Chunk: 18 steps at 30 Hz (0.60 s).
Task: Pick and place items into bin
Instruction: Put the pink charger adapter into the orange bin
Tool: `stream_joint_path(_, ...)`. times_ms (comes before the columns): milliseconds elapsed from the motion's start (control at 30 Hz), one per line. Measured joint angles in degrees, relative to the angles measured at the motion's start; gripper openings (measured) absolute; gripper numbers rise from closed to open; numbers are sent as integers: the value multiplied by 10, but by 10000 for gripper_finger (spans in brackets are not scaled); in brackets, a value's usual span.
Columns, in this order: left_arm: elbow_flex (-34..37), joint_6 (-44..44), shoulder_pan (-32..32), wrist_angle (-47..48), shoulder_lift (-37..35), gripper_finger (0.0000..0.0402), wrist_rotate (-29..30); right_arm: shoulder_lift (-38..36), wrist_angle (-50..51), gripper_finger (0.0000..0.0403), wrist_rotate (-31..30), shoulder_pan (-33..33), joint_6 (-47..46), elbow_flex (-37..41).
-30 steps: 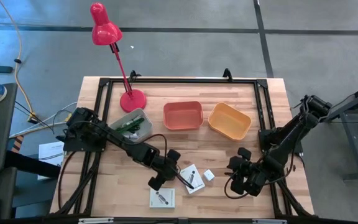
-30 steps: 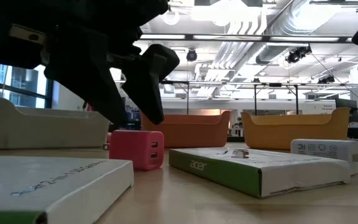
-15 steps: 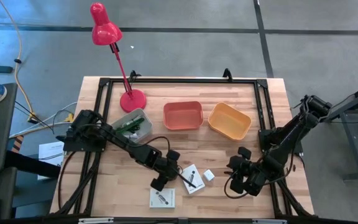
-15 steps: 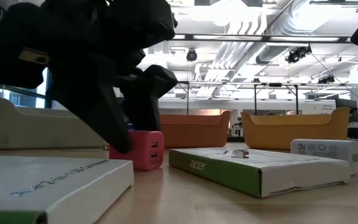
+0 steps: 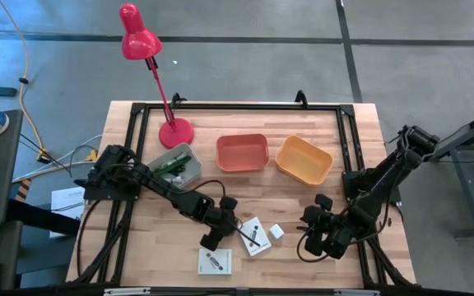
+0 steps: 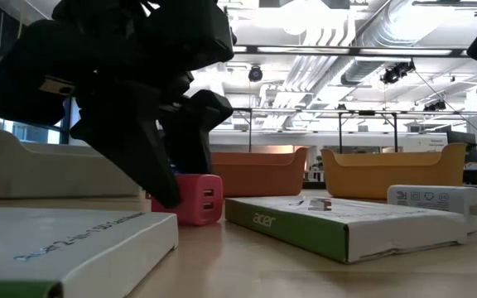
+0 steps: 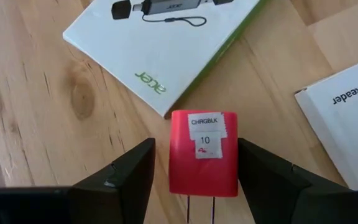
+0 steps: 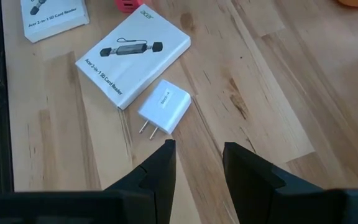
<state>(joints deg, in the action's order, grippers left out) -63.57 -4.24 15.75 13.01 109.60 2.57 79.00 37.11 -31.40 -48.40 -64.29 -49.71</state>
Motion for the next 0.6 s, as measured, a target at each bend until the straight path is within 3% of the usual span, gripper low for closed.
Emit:
stream_joint_path(300, 0, 0, 0, -1, 0, 121, -4, 0, 3, 124, -1, 0, 0, 0)
stream_joint_path(600, 0, 0, 0, 1, 0, 160, -4, 0, 3, 124, -1, 0, 0, 0)
